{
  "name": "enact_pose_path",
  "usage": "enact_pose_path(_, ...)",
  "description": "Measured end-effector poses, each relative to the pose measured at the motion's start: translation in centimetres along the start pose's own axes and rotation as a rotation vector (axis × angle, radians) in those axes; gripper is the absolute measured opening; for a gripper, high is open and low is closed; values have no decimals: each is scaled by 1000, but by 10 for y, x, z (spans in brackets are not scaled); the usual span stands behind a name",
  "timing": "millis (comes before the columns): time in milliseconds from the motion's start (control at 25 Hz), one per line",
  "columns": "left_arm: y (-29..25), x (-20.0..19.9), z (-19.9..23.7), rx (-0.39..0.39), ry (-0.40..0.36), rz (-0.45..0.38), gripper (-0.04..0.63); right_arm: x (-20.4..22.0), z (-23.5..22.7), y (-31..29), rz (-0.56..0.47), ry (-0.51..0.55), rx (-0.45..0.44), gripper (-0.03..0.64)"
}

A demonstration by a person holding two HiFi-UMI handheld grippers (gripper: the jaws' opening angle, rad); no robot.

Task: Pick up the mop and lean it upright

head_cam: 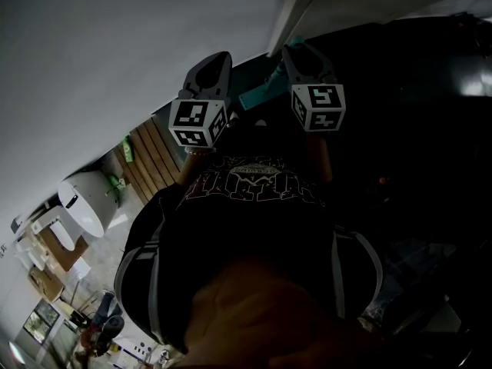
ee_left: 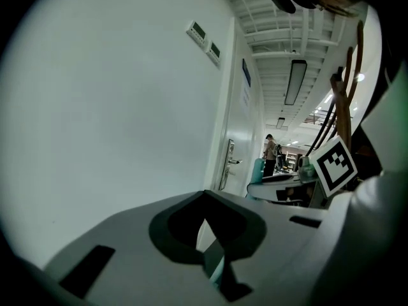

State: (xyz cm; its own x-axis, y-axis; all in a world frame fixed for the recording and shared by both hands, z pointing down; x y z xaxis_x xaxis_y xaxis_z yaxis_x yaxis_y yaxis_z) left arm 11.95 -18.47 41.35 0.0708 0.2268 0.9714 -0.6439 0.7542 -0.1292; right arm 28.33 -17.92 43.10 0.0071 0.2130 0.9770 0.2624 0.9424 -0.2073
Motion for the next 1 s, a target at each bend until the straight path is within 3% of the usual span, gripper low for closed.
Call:
enact_pose_path(520,-17,4,34,85,-31,3,44,31,-13,-39,29,-24,119,117)
enact_pose_path(1000,-29,8,34,-3,13,-5,44,47,-32,-64,84,-41,59,117)
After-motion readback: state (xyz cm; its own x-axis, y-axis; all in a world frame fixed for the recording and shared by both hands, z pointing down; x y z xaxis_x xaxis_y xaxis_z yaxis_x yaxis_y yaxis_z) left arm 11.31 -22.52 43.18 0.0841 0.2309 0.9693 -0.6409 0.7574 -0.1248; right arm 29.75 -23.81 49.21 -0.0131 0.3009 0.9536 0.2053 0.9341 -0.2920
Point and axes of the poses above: the fingertips, and each gripper's own axes: y backward along the fingers, z to its left, x out of its underside, the point moved 3 cm from there along y, backward along the fingers, and after that the axes turned 10 degrees about -z, right-handed, at the moved point
